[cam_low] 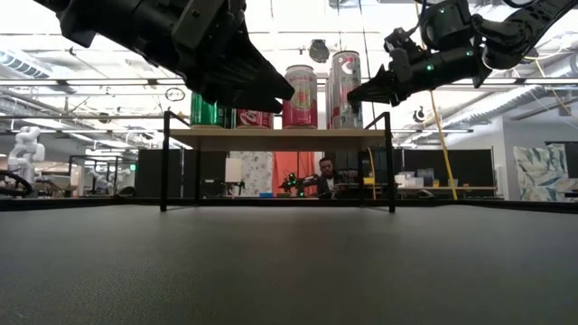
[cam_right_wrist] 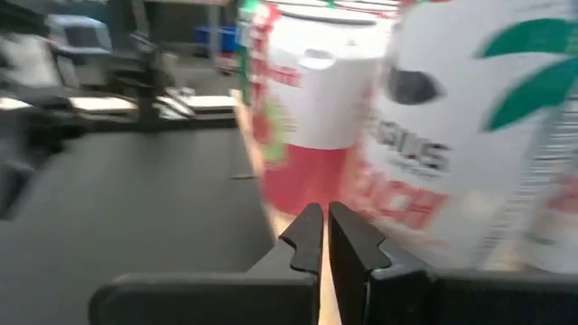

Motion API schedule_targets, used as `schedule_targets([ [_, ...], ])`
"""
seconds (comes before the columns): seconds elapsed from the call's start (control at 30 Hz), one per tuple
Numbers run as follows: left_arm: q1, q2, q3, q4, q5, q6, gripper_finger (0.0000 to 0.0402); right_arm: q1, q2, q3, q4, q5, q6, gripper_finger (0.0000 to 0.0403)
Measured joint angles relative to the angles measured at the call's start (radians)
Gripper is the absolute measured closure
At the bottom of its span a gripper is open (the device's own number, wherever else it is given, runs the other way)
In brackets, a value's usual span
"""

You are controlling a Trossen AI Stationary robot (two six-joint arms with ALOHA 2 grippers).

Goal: Place canned beverage on shelf
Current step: Put the white soda can on the shelf aligned with the other white soda cans, then return to Home Position

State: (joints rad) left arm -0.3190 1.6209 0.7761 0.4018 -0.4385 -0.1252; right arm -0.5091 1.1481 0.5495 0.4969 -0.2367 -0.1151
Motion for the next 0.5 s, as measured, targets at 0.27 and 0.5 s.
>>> schedule_targets([
  [0.27,-0.055,-0.165,0.001,-0.087,-0.015,0.081,0.0007,0.089,-0.065,0.0,-0.02,-0.132,0.084,0.0403],
  [0.5,-0.069,-0.428,0.001,-0.341,-0.065,0.149,0.0007,0.201,-0.215,0.0,-0.075,-0.087,0.087,0.0403],
])
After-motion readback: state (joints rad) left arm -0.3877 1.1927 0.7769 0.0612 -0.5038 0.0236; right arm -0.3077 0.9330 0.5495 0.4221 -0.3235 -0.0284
